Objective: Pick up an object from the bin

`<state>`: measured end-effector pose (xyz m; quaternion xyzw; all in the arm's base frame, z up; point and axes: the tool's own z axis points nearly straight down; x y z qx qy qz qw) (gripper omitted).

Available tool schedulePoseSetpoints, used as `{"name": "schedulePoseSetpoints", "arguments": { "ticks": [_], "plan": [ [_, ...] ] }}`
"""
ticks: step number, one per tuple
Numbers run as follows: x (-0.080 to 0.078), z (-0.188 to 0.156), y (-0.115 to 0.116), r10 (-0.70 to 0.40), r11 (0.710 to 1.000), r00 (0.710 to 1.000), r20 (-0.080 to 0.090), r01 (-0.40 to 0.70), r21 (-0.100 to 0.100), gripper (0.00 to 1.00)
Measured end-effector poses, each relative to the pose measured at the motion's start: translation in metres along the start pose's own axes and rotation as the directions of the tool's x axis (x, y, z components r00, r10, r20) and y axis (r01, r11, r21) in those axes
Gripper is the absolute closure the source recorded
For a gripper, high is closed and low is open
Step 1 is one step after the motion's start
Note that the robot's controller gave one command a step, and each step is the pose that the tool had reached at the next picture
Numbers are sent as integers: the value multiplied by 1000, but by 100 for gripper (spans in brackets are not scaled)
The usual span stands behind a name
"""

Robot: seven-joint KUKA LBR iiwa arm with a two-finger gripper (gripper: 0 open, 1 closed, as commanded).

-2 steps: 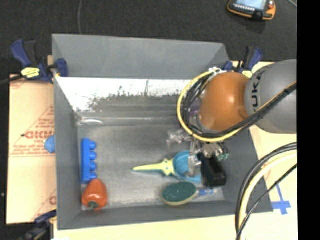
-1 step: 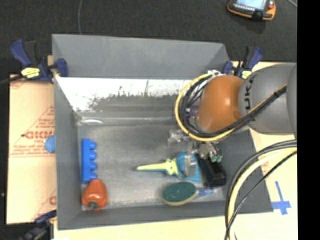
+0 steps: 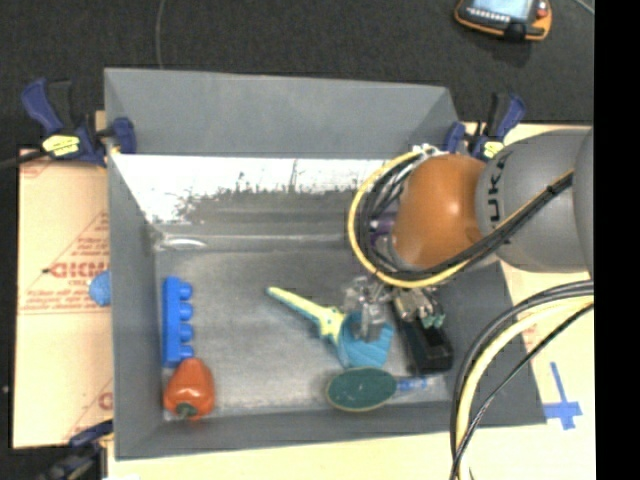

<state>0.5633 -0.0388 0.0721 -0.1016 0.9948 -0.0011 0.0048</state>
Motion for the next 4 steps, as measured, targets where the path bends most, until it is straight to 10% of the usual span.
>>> {"name": "schedulePoseSetpoints", "arguments": {
  "ticks": [4],
  "plan": [
    [-1, -84, -1, 5, 1000, 1000, 4, -5, 1, 100]
  ]
}}
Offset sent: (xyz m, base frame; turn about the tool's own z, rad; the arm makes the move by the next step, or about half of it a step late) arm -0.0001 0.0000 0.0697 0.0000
